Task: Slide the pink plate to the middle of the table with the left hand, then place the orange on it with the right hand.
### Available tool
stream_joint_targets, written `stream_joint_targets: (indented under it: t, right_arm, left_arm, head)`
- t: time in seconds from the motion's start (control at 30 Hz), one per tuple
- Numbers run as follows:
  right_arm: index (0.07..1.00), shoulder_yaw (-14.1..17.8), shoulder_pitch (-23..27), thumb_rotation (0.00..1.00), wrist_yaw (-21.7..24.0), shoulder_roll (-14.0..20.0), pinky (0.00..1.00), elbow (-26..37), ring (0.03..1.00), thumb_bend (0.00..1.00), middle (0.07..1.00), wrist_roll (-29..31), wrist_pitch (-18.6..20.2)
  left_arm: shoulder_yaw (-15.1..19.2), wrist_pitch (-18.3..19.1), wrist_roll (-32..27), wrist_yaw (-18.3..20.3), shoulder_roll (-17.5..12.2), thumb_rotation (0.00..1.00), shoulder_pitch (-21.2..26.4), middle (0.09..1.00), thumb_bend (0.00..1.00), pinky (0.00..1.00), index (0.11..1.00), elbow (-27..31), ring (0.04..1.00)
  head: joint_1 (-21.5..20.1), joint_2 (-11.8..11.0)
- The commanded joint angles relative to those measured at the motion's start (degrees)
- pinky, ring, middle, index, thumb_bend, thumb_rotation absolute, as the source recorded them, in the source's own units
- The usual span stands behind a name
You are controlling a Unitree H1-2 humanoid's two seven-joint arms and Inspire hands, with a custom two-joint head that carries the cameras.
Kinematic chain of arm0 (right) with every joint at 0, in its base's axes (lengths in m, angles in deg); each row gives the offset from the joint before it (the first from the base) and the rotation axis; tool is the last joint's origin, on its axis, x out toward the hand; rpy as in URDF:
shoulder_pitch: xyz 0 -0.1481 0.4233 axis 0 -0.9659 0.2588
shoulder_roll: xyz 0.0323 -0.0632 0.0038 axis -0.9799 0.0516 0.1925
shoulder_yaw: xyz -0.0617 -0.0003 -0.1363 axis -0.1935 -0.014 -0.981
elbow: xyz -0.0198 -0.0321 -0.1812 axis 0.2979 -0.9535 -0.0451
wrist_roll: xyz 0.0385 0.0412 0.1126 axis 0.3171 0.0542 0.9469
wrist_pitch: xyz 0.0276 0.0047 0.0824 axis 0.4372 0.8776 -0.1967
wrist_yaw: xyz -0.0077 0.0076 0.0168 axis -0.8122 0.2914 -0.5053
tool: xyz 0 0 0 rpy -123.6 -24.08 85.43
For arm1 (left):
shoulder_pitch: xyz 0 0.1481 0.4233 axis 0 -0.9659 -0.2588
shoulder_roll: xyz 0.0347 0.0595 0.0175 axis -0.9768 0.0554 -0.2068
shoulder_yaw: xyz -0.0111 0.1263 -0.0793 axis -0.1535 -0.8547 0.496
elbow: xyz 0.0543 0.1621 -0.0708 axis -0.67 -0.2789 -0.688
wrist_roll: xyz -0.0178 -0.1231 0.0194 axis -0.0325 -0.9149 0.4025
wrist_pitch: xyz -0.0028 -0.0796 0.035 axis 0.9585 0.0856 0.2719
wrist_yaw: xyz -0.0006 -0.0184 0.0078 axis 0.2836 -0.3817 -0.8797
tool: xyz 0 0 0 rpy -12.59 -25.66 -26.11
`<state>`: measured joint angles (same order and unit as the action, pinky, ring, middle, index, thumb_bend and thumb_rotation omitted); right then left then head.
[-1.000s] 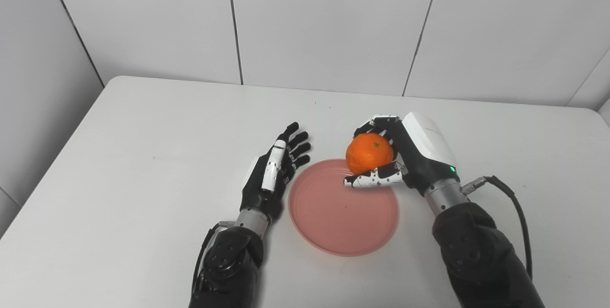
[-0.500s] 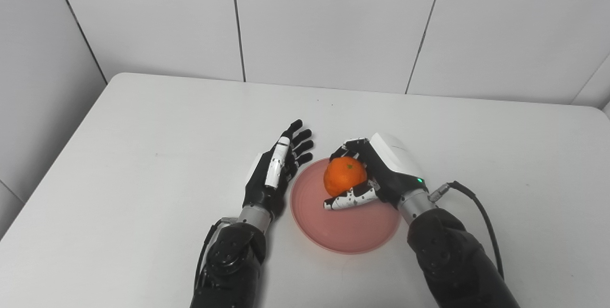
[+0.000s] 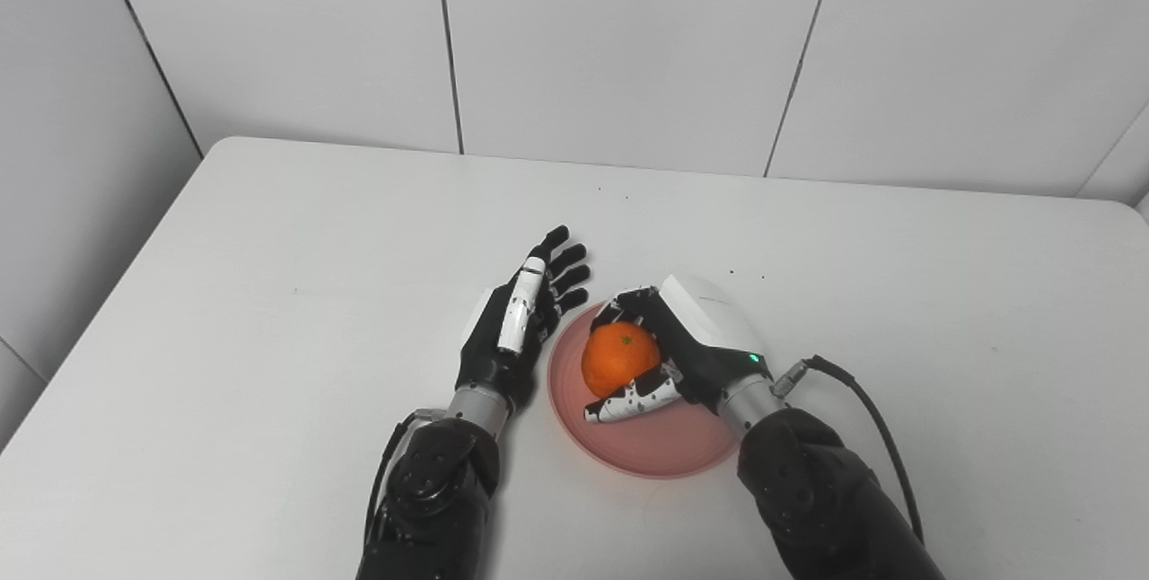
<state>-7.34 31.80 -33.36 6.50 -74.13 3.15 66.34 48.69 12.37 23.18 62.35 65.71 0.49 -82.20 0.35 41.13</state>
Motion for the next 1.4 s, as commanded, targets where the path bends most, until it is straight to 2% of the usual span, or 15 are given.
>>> stream_joint_targets:
  t: [0.0,0.13,0.17,0.23,0.4,0.57,0.67,0.7,0.8,0.97,1.2,1.37]
  right_arm:
    - [0.492,0.6,1.1,0.14,-0.8,-0.2,0.4,1.8,0.486,0.52,0.563,-0.8,-1.3]
    - [0.493,0.8,0.8,0.14,-0.4,0.3,0.32,3.6,0.431,0.52,0.536,-2.4,-0.5]
    - [0.566,0.9,0.7,0.14,-0.1,0.4,0.31,4.1,0.416,0.67,0.526,-2.9,-0.1]
    - [0.636,1.3,0.6,0.14,0.2,0.5,0.28,4.9,0.379,0.8,0.494,-3.5,0.2]
    - [0.684,1.7,0.4,0.15,1.7,0.8,0.25,6.5,0.348,0.85,0.478,-5.5,0.5]
    - [0.713,1.9,0.3,0.18,3.3,1.2,0.37,7.3,0.487,0.89,0.589,-6.7,0.2]
    - [0.745,2.3,0.3,0.23,4.1,1.3,0.5,7.9,0.62,0.95,0.702,-6.8,-0.2]
    - [0.747,2.4,0.4,0.23,4.8,1.5,0.5,8.4,0.626,0.96,0.707,-6.8,0.0]
    - [0.813,2.9,0.6,0.29,6.4,1.7,0.61,9.7,0.735,0.99,0.808,-6.7,0.4]
    - [0.887,4.2,0.8,0.35,7.9,2.0,0.68,11.9,0.804,1.0,0.869,-6.0,-0.1]
    - [0.931,5.6,1.2,0.4,9.4,2.9,0.73,13.0,0.837,1.0,0.89,-5.2,-0.3]
    - [0.944,7.5,0.7,0.45,8.2,3.6,0.75,14.1,0.855,1.0,0.907,-3.6,-1.6]
  left_arm:
    - [0.1,0.0,0.1,0.1,-0.2,1.0,0.8,0.899,0.38,0.87,0.906,0.7,0.887]
    - [0.2,0.3,0.2,-0.2,0.0,1.0,0.7,0.893,0.39,0.86,0.899,0.8,0.883]
    - [0.2,0.3,0.2,-0.1,0.0,1.0,0.7,0.893,0.39,0.86,0.899,0.9,0.883]
    - [0.3,0.3,0.1,0.0,-0.1,1.0,0.8,0.895,0.39,0.86,0.902,0.9,0.886]
    - [0.3,-0.5,-0.2,0.8,-0.7,1.0,0.7,0.903,0.4,0.87,0.909,0.6,0.891]
    - [0.5,-0.3,-0.3,0.8,-0.9,1.0,0.6,0.9,0.4,0.87,0.906,0.7,0.888]
    - [0.7,-0.2,-0.5,0.7,-0.9,1.0,0.6,0.894,0.41,0.87,0.901,0.6,0.884]
    - [0.8,-0.1,-0.6,0.7,-0.8,1.0,0.6,0.894,0.41,0.87,0.9,0.7,0.884]
    - [1.0,0.1,-0.7,0.7,-0.8,1.0,0.6,0.891,0.41,0.87,0.899,0.8,0.884]
    - [1.2,-0.2,-1.3,1.2,-1.0,1.0,0.7,0.897,0.41,0.87,0.906,0.4,0.888]
    - [1.3,-0.4,-1.8,1.6,-1.5,1.0,0.6,0.902,0.41,0.88,0.91,0.4,0.89]
    - [1.4,-0.6,-1.8,1.9,-1.9,1.0,0.6,0.903,0.41,0.87,0.911,0.3,0.889]
  head:
    - [0.0,0.0]
    - [-0.4,0.2]
    - [-0.4,0.2]
    - [-0.7,0.2]
    - [-1.6,0.2]
    - [-2.4,0.2]
    - [-2.5,0.2]
    - [-2.6,0.2]
    - [-2.8,0.1]
    - [-3.3,0.0]
    - [-4.1,0.0]
    - [-4.8,0.0]
